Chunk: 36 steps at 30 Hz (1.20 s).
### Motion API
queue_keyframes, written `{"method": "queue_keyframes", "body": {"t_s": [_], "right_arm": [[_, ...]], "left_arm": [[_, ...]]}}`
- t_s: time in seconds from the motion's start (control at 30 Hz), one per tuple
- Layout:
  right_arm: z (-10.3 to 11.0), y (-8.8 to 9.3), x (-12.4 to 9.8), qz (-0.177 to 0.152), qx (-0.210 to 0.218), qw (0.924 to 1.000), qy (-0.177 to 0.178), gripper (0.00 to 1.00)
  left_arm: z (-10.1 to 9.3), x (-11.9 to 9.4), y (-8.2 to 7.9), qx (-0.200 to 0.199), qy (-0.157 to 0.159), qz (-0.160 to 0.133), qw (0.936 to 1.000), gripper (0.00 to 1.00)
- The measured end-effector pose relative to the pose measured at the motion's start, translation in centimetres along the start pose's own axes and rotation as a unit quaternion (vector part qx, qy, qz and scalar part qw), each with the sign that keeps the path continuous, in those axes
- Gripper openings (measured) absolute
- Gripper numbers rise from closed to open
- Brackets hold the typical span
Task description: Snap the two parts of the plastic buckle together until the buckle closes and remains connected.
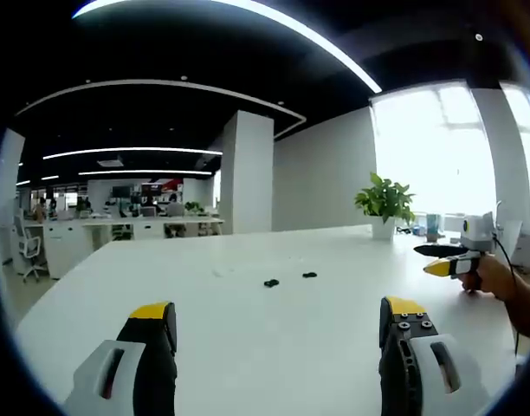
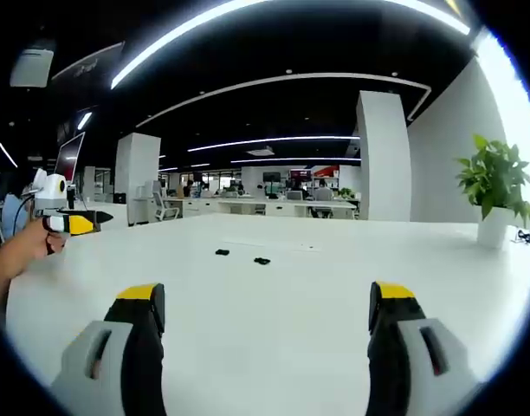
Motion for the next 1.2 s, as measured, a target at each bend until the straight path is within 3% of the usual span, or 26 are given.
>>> {"method": "queue_keyframes", "body": {"t_s": [0.4, 0.7, 1.03, 1.2], "right_arm": [[0.7, 0.1, -0.4, -0.001, 0.000, 1.0000, 0.000, 1.00], [1.5, 0.1, -1.0, -0.001, 0.002, 1.0000, 0.003, 1.00], [1.0, 0.2, -0.4, 0.006, 0.001, 1.0000, 0.001, 1.00], [1.2, 0.1, -0.4, 0.010, -0.002, 0.9999, 0.000, 1.00]], "left_arm": [[-0.1, 0.1, 0.1, -0.010, 0.003, 0.004, 0.9999, 0.98], [-1.2, 0.2, 0.0, -0.016, 0.026, 0.006, 0.9995, 0.99], [-1.4, 0.3, -0.3, -0.016, 0.031, 0.012, 0.9993, 0.99], [-1.1, 0.0, -0.8, -0.013, 0.017, 0.016, 0.9997, 0.98]]}}
Point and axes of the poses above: the point that each gripper's makers call its tool centre point, and the gripper's own axes: x roughly forward along the fingers, z roughly to its left, y roughly out of its underside, the point moved 4 cm from there along -x, roughly backward along the fingers, and after that the axes turned 6 degrees about -y, right-handed, at the moved point
